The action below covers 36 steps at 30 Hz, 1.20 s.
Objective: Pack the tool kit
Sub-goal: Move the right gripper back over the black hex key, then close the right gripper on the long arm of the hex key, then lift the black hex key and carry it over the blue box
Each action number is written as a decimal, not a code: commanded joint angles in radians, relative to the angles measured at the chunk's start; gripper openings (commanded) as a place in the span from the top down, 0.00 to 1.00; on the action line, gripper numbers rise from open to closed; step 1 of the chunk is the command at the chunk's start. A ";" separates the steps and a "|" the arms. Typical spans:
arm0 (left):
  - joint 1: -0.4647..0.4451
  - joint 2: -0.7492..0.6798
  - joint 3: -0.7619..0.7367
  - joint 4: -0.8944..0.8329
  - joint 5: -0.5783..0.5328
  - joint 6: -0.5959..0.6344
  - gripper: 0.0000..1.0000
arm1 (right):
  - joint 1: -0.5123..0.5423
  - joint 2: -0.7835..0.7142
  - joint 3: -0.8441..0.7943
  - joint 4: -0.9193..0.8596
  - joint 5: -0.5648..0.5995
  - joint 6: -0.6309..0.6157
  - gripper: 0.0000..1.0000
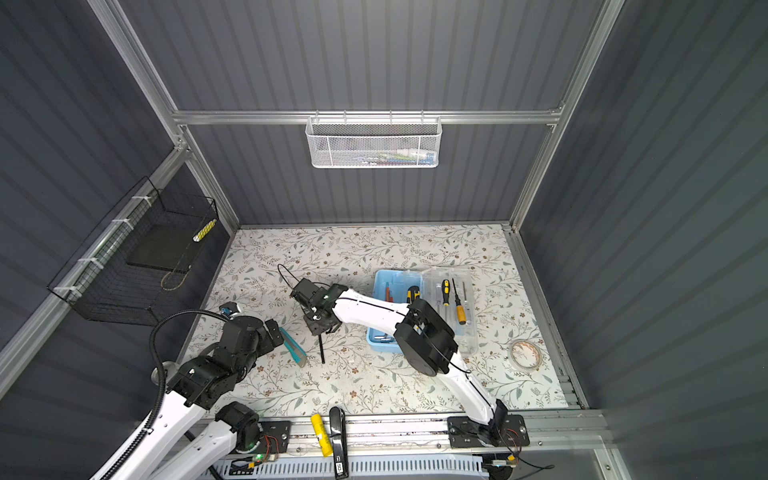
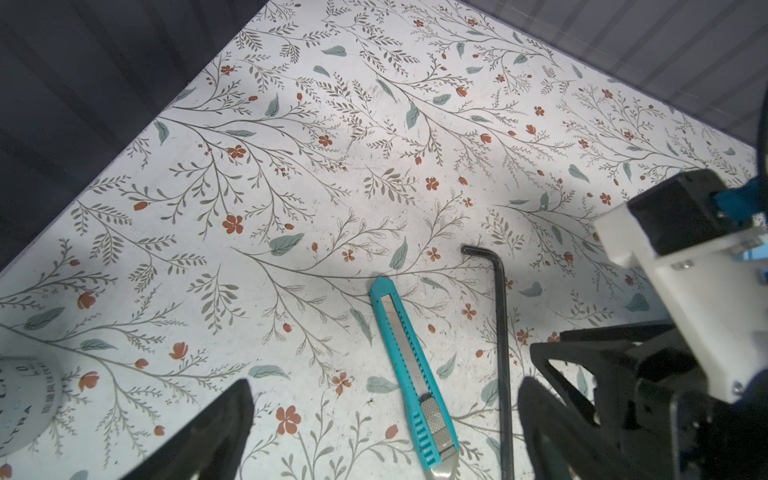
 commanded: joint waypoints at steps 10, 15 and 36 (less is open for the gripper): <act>-0.001 0.012 0.017 -0.016 0.004 0.038 0.00 | 0.025 0.135 0.151 -0.104 -0.007 -0.063 0.63; 0.000 0.005 0.020 -0.027 -0.006 0.034 0.01 | 0.031 0.189 0.215 -0.184 0.056 -0.062 0.66; -0.001 0.033 0.015 0.003 0.002 0.045 0.01 | -0.020 0.118 0.179 -0.203 0.099 0.063 1.00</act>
